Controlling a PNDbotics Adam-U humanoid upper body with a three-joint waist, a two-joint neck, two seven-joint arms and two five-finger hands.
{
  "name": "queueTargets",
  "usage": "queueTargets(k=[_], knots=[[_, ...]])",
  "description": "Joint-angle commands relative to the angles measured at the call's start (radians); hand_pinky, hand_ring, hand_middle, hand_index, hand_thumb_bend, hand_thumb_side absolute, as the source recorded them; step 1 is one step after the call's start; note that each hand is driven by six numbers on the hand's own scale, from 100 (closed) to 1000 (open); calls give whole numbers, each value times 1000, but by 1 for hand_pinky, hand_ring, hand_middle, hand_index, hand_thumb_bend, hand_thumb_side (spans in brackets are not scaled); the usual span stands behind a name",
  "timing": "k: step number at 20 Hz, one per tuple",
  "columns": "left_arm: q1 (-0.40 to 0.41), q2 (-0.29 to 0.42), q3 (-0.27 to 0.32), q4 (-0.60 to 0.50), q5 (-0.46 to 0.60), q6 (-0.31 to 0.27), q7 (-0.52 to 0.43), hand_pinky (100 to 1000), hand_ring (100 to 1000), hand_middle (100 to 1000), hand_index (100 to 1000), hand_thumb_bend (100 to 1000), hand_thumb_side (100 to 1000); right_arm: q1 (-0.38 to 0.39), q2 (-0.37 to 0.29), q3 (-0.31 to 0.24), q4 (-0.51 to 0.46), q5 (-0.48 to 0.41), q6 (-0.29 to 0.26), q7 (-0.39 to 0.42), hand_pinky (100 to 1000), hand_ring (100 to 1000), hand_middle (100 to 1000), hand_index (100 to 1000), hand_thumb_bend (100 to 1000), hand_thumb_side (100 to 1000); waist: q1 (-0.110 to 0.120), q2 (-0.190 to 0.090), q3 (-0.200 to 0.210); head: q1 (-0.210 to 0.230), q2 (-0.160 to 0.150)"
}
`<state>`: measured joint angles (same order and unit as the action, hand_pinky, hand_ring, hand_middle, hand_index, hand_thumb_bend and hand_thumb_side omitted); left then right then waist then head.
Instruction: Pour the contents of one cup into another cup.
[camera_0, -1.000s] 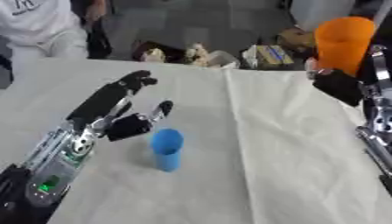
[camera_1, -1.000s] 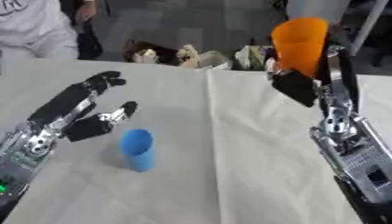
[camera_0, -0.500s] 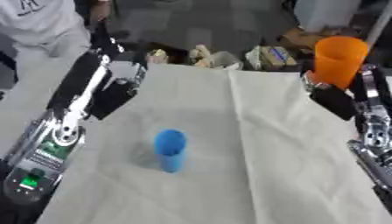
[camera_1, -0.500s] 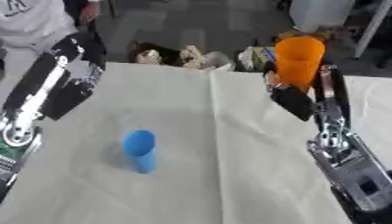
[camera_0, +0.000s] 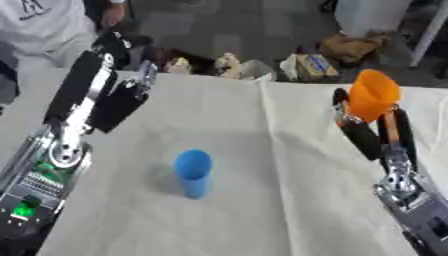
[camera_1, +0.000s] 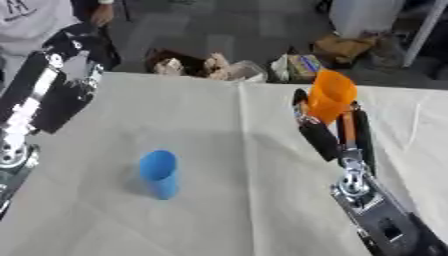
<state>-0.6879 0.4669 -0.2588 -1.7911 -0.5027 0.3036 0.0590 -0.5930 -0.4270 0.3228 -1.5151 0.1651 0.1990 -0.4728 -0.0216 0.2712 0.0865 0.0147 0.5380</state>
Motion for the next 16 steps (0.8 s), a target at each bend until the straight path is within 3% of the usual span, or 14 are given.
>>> queueTargets(k=[1, 7, 9, 13, 16], knots=[[-15, 30, 19, -19, 5, 0, 10, 937, 884, 937, 847, 100, 1000, -7, -19, -3, -9, 71, 5, 92, 871, 814, 707, 901, 325, 1000, 6, -4, -2, -1, -6], [-10, 35, 25, -21, 11, 1, 19, 937, 883, 936, 846, 100, 1000, -1, -29, -25, -37, 154, 11, 233, 923, 877, 796, 977, 452, 1000, 8, -6, -6, 2, -2], [-9, 35, 25, -22, 13, 2, 21, 936, 883, 936, 846, 100, 1000, 1, -33, -26, -50, 172, -2, 283, 962, 921, 860, 1000, 521, 1000, 7, -6, -8, 3, -2], [-8, 35, 26, -23, 14, 2, 22, 937, 884, 935, 847, 100, 1000, 0, -40, -33, -66, 214, -31, 400, 997, 950, 889, 1000, 640, 983, 8, -6, -9, 6, -2], [-5, 36, 26, -22, 14, 3, 22, 937, 884, 935, 847, 100, 1000, -3, -48, -40, -75, 252, -58, 487, 990, 949, 891, 1000, 592, 680, 9, -7, -10, 9, -2]])
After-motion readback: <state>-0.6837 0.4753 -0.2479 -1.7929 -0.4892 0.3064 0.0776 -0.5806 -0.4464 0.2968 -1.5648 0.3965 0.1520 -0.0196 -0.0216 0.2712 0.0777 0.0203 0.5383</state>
